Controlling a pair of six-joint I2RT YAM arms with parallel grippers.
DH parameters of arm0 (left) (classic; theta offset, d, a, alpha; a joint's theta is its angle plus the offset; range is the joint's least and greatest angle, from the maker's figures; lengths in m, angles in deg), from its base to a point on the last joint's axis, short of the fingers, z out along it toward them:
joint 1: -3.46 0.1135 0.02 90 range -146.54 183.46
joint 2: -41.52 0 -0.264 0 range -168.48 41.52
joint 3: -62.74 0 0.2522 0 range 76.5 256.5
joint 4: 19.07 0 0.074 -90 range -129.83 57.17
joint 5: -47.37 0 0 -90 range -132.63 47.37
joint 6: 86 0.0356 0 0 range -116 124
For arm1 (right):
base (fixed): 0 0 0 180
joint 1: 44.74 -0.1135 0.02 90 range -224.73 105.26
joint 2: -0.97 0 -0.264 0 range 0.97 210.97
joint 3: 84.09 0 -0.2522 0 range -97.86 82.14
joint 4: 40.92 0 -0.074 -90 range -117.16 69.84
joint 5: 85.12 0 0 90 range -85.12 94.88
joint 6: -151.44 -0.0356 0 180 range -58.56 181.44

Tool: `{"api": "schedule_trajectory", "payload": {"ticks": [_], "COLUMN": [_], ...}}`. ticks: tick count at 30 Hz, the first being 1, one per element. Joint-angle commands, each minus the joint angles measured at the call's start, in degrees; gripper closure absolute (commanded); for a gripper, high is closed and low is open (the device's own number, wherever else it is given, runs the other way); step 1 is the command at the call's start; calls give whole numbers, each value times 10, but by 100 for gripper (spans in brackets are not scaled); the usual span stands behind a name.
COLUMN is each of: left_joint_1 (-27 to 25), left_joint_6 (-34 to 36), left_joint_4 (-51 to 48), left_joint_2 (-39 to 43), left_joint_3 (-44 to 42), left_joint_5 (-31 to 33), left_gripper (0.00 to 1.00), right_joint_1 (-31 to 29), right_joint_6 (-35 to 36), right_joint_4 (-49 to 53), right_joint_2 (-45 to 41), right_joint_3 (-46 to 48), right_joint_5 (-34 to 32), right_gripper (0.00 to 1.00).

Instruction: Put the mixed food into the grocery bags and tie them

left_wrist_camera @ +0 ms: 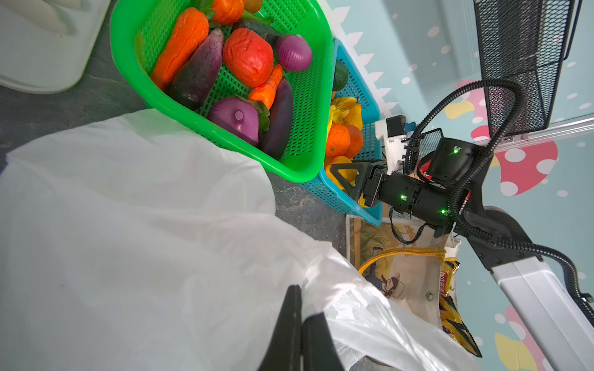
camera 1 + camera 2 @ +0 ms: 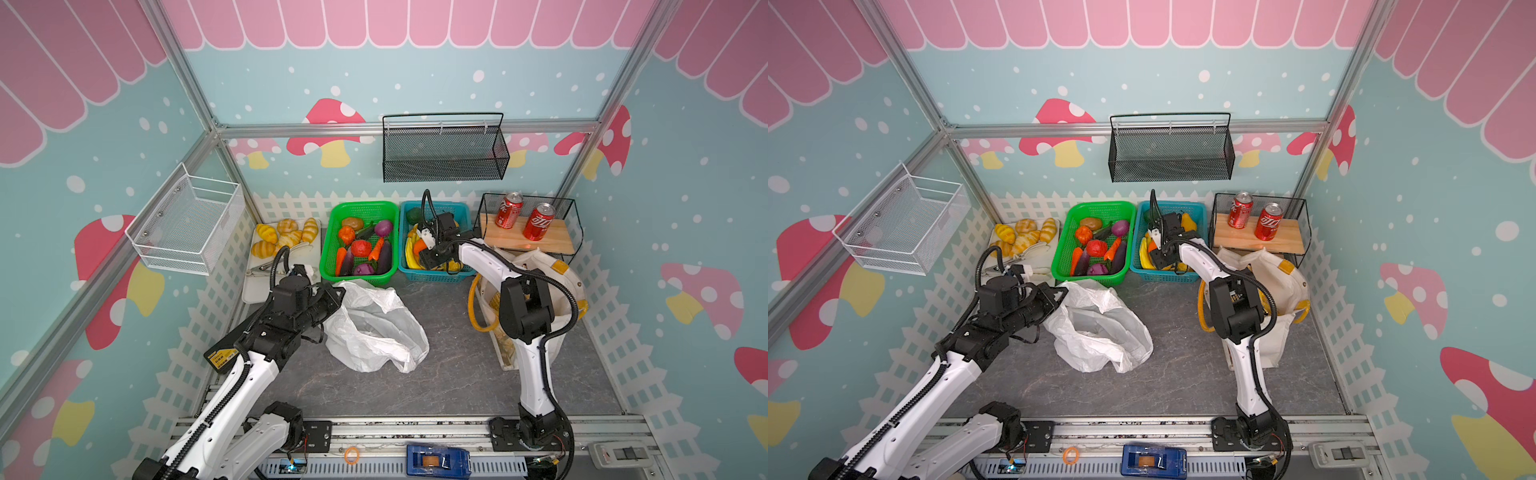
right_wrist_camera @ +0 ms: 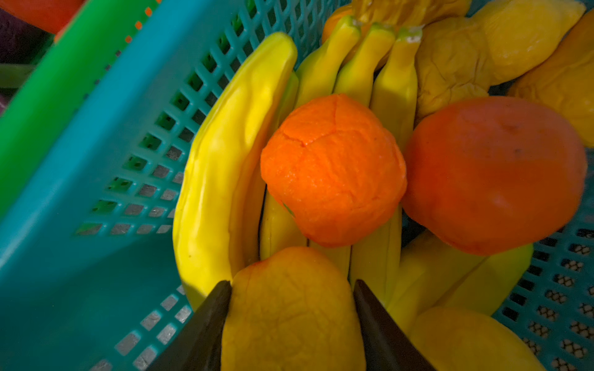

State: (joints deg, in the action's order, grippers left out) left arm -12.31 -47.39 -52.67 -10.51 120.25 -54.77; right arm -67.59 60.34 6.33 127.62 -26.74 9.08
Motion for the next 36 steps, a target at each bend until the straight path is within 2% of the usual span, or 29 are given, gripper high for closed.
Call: {"api": "schedule_trajectory", "payload": {"ticks": [1,4,7,13,17,20,23,26,32,36], "left_joint_1": [5,4,4,4,3,2,2,-1,-6,-18], "left_joint_6": [2,-6,-14,-15,-15,-15,-15,-16,-8,-16], "left_joint_4": [13,27,37,48,52,52,53,55,56,62], "left_joint_2": [0,1,4,-2,-7,-9,-10,-12,-15,-17], "left_joint_3": [-8,-12,-18,-11,-9,-8,-6,-6,-4,5], "left_joint_5": [-10,-23,-26,-31,-33,-33,-33,-34,-66,-102], "left_gripper": [100,100,100,100,100,100,100,100,100,100], "right_joint_1": [2,2,1,-2,-12,-47,-119,-162,-177,-193], "right_joint_6": [1,-15,-41,-119,-143,-150,-155,-181,-216,-276], "right_joint_4": [-1,-42,-96,-202,-199,-201,-237,-323,-516,-672], "right_joint_2": [-66,-133,-227,-458,-599,-652,-666,-643,-553,-502], "right_joint_3": [-7,41,131,400,541,619,671,703,702,717], "right_joint_5": [26,52,81,166,199,261,268,273,204,154], "right_gripper": [61,64,67,69,69,69,69,69,69,69]}}
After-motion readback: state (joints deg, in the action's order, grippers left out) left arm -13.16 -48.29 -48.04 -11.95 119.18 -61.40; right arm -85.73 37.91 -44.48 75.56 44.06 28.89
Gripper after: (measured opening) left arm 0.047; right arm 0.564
